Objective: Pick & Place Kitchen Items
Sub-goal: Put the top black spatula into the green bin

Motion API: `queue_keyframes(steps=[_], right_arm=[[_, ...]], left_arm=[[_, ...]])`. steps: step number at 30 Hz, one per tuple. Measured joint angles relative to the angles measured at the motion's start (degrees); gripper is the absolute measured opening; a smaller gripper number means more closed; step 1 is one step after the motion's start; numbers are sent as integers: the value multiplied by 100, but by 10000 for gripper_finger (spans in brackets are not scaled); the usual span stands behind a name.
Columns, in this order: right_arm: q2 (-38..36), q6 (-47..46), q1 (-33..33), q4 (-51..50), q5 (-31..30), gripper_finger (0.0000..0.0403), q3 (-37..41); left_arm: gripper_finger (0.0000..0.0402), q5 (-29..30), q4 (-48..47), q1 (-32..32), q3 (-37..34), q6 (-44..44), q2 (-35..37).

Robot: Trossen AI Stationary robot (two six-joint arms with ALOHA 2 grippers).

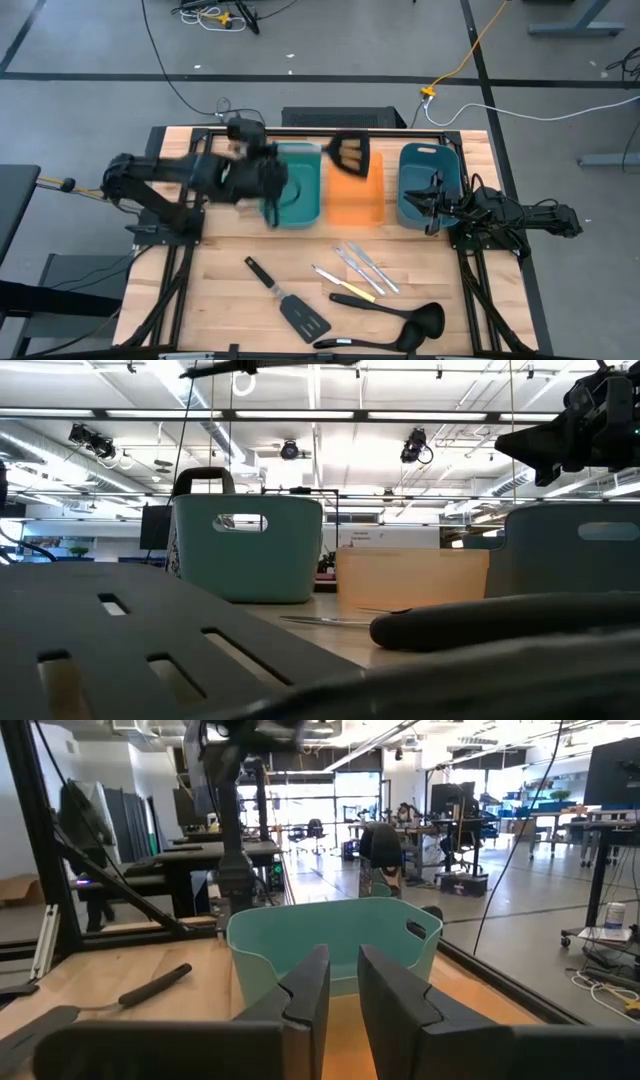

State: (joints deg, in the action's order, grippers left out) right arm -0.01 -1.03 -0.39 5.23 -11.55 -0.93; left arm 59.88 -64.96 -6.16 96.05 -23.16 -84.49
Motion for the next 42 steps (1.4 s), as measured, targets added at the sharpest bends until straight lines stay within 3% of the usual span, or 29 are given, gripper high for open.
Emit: queue_keyframes(steps=[5, 9, 14, 17, 20, 23, 33, 37, 42], right_arm=[[0, 2, -1, 9, 0, 68, 0], [0, 54, 1, 19, 0, 68, 0], [0, 142, -1, 119, -6, 68, 0], [0, 236, -1, 187, -4, 68, 0], [0, 303, -1, 257, -36, 68, 0], [0, 305, -1, 267, -149, 68, 0], [0, 304, -1, 232, -152, 68, 0], [0, 304, 0, 232, -153, 68, 0], [0, 305, -1, 232, -153, 68, 0]], left_arm=[[85, 630, 811, 890, 2, -2096, -92], [85, 948, 680, 1280, -3, -2607, -260], [85, 1543, -272, 1329, -2, -1878, -440], [85, 1689, -1372, 1219, -4, -807, -561], [85, 1442, -2509, 1127, -4, 594, -655], [85, 906, -2488, 1093, -92, 1190, -628], [85, -3, -2502, 1085, -83, 1531, -503], [85, -793, -2504, 1085, -85, 1219, -501], [85, -240, -2503, 914, -85, 270, -501]])
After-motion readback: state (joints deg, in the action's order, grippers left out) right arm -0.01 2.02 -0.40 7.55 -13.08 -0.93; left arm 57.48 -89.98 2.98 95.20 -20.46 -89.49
